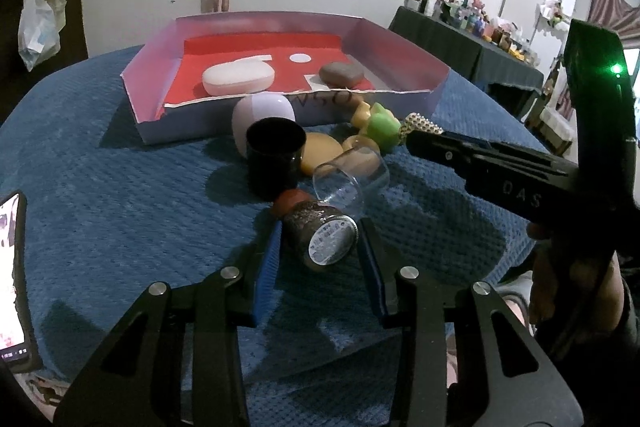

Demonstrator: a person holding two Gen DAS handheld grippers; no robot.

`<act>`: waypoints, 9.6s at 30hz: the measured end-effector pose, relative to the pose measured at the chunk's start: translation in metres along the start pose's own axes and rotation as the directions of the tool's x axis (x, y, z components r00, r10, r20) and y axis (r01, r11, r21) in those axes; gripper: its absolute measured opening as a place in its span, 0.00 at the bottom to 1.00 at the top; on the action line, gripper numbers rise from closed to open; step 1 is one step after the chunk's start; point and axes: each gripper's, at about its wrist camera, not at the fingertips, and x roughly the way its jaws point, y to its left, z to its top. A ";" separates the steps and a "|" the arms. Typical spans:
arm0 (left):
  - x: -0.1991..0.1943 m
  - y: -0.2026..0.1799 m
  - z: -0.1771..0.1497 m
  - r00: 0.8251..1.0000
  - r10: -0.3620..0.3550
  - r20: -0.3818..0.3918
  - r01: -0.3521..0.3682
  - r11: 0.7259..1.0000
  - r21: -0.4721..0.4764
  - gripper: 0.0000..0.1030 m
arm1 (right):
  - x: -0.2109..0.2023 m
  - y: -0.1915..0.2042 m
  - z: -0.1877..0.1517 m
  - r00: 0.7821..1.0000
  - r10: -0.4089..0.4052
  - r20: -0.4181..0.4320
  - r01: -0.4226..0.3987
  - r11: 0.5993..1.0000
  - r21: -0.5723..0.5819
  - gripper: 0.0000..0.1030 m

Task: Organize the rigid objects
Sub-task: 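Grasp the silver studded cylinder with the right tool while the left tool grasps the dark glass jar, then carry the jar in the left tool while the right tool carries the cylinder into the tray, then lower the jar and cylinder onto the red tray floor and open both tools, then withdraw both open tools from the tray toward the remaining objects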

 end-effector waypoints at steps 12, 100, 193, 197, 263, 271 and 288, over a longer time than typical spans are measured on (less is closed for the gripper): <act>-0.006 0.006 -0.006 1.000 0.009 -0.010 -0.009 1.000 -0.018 0.33 | 0.002 0.006 -0.002 0.999 0.035 -0.015 -0.035 0.999 0.001 0.26; -0.036 0.028 0.107 0.982 -0.037 0.187 0.038 0.999 -0.001 0.29 | 0.002 0.015 0.051 0.994 0.106 0.001 -0.105 0.993 -0.044 0.26; 0.139 0.093 0.148 0.981 0.037 -0.191 -0.061 0.991 -0.117 0.30 | 0.142 -0.033 0.112 0.974 -0.102 -0.202 0.095 0.994 -0.047 0.26; 0.144 0.091 0.148 0.980 0.053 -0.192 -0.074 0.992 -0.099 0.30 | 0.141 -0.034 0.112 0.975 -0.093 -0.201 0.087 0.996 -0.035 0.27; 0.019 0.077 0.096 0.997 0.060 0.056 -0.055 0.995 -0.085 1.00 | 0.002 -0.005 0.069 0.992 0.117 0.037 -0.117 0.993 0.019 1.00; 0.005 0.071 0.083 0.995 0.066 0.070 -0.060 0.994 -0.088 1.00 | -0.010 0.010 0.054 0.993 0.096 0.066 -0.096 0.995 0.009 1.00; -0.015 0.054 0.049 0.991 0.114 0.074 -0.110 0.992 -0.058 1.00 | -0.029 0.017 0.028 0.995 0.039 0.096 -0.041 0.999 0.014 1.00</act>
